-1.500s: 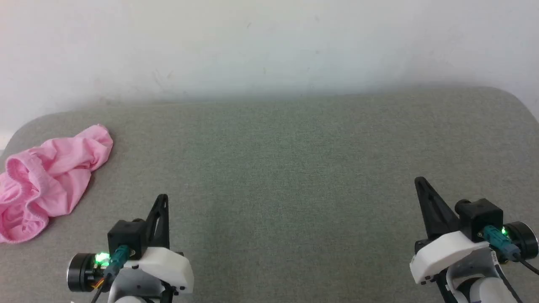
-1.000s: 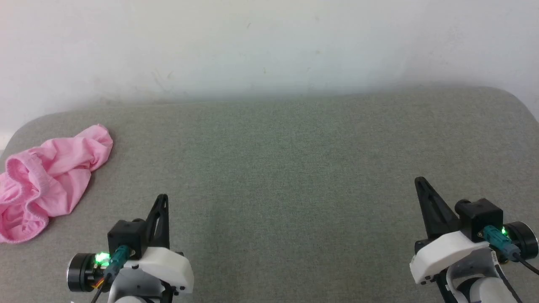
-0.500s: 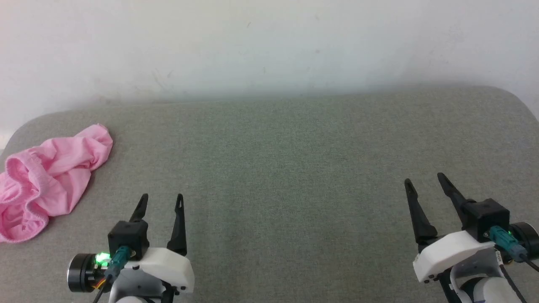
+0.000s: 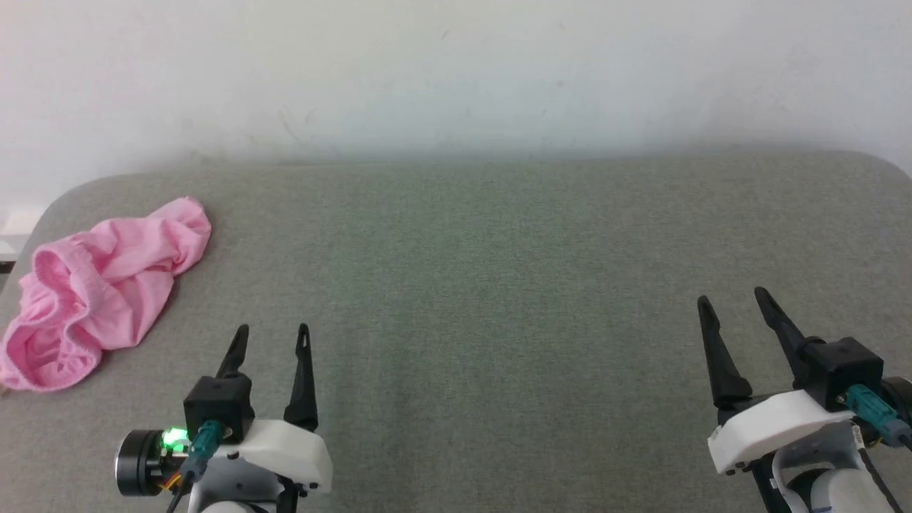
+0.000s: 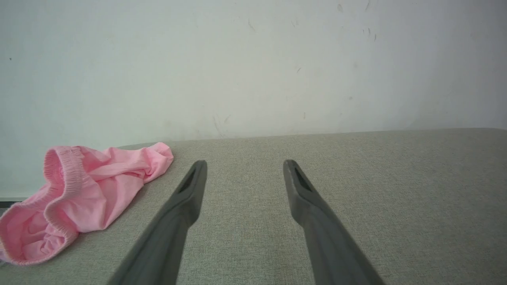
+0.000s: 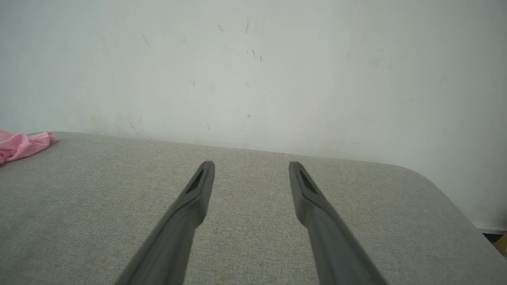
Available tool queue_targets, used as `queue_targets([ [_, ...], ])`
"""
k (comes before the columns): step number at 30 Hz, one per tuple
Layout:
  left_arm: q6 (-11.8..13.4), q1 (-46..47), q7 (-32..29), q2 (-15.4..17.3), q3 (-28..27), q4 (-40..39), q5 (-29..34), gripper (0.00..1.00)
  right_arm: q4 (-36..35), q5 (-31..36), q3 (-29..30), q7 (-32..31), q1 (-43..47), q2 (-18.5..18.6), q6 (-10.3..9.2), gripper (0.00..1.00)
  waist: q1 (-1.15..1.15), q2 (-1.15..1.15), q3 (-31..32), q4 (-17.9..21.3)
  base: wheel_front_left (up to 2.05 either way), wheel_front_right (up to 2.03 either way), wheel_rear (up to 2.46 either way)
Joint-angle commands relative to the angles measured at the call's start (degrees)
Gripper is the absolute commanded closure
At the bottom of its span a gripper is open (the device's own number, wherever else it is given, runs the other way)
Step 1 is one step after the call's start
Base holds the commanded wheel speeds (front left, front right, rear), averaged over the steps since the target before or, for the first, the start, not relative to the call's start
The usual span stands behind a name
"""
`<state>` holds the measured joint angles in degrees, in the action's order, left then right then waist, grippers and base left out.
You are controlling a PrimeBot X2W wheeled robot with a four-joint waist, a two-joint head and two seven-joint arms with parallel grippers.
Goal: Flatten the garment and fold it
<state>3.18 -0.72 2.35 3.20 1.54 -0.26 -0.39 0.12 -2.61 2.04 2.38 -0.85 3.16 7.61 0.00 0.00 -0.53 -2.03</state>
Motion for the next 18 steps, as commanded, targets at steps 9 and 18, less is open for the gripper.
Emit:
queue_targets([
  [9, 1.85, 0.96, 1.52, 0.01, 0.26, -0.3, -0.16, 0.0, -0.58, -1.01, 1.07, 1.51, 0.42, -0.08, -0.03, 0.0, 0.0, 0.0, -0.44, -3.78, 0.0, 0.0, 0.0],
  [18, 3.09, 0.94, 2.6, -0.01, 0.34, -0.37, -0.32, 0.0, -0.73, -1.66, 1.74, 2.58, 0.68, -0.1, -0.04, 0.0, 0.0, 0.0, -0.72, -8.0, 0.0, 0.0, 0.0],
])
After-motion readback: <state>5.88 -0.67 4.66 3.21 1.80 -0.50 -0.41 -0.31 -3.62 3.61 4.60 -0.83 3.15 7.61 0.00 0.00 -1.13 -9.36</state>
